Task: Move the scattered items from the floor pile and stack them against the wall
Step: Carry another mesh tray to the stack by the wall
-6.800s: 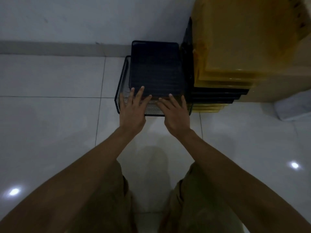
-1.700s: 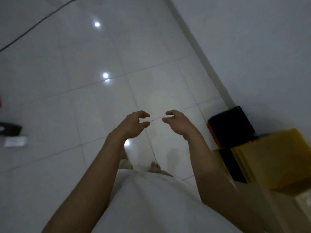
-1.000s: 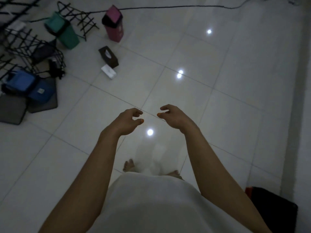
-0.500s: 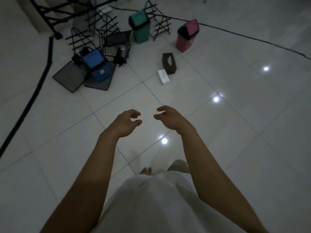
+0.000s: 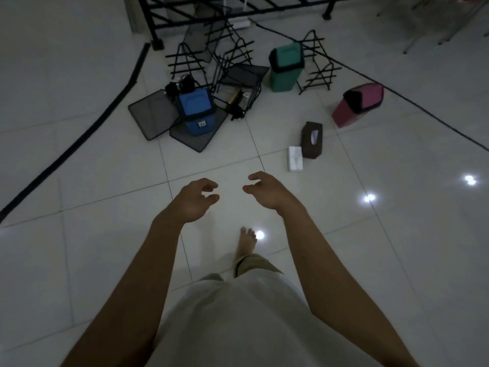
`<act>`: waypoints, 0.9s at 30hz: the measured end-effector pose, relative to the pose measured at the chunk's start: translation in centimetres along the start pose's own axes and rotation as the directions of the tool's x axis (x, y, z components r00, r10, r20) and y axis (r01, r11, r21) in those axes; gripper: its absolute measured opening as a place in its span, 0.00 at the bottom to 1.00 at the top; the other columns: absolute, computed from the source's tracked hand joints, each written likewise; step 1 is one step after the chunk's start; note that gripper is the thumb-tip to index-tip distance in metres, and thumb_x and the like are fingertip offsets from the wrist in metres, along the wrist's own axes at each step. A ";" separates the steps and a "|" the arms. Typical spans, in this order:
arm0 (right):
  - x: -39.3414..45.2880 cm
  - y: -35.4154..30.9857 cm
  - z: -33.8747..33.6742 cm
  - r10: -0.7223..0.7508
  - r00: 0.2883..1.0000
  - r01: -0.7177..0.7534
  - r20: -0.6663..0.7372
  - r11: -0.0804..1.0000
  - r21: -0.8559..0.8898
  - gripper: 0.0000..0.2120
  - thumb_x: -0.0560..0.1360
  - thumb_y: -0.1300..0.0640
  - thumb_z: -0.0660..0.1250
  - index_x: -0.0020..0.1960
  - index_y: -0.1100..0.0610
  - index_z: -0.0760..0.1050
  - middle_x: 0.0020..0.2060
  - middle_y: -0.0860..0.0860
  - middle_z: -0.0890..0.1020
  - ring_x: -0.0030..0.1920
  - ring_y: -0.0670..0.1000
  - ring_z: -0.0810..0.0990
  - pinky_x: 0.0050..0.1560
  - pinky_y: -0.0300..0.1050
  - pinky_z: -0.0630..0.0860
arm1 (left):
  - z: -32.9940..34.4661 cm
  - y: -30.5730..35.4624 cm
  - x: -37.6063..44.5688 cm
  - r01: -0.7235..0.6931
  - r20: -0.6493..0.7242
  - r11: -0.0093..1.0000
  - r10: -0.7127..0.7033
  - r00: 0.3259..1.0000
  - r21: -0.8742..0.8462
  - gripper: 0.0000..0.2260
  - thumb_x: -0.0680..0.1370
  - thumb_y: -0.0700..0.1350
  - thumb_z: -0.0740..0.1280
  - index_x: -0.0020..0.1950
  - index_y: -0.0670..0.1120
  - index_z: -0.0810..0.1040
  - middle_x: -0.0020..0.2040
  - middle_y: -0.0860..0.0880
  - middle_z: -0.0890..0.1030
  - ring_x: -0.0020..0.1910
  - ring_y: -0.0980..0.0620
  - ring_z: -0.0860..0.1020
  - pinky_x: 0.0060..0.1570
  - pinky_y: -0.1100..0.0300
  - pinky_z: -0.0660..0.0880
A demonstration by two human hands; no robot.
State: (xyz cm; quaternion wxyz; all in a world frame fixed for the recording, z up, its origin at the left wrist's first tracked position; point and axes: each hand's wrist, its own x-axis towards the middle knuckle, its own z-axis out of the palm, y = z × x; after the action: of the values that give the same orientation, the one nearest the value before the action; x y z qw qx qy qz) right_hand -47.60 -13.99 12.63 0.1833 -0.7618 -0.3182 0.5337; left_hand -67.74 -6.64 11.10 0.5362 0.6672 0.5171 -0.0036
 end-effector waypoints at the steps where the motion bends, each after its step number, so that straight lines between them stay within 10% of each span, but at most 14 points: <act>1: 1.3 -0.9 -0.8 -0.012 1.000 0.013 0.013 1.000 -0.017 0.23 0.78 0.49 0.67 0.71 0.52 0.68 0.66 0.56 0.74 0.62 0.53 0.75 0.54 0.39 0.68 | -0.3 0.7 1.1 0.006 -0.023 1.000 -0.006 1.000 -0.021 0.14 0.78 0.46 0.68 0.63 0.49 0.75 0.62 0.49 0.75 0.59 0.47 0.76 0.53 0.59 0.71; 14: 15.9 -9.4 -5.2 -0.058 0.989 0.084 0.135 0.978 -0.190 0.25 0.78 0.50 0.66 0.73 0.53 0.65 0.66 0.56 0.72 0.60 0.51 0.73 0.53 0.38 0.67 | -4.2 2.2 12.3 0.136 -0.096 0.973 -0.156 0.983 -0.185 0.11 0.77 0.46 0.68 0.59 0.55 0.75 0.59 0.53 0.75 0.57 0.50 0.76 0.39 0.66 0.70; 27: 34.0 -10.9 -3.4 -0.105 0.985 0.137 0.135 0.959 -0.250 0.26 0.79 0.51 0.64 0.75 0.53 0.62 0.70 0.57 0.67 0.65 0.53 0.71 0.55 0.38 0.66 | -8.8 -3.4 29.9 0.072 -0.080 0.986 -0.085 0.993 -0.151 0.11 0.78 0.44 0.68 0.60 0.53 0.74 0.61 0.51 0.74 0.55 0.51 0.75 0.52 0.62 0.70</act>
State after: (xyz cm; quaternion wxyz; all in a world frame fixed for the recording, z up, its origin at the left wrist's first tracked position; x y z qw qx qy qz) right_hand -39.82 17.33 -3.03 0.0953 -0.7246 -0.4416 0.5204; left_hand -61.08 19.78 -4.31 0.5608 0.6041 0.5646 0.0425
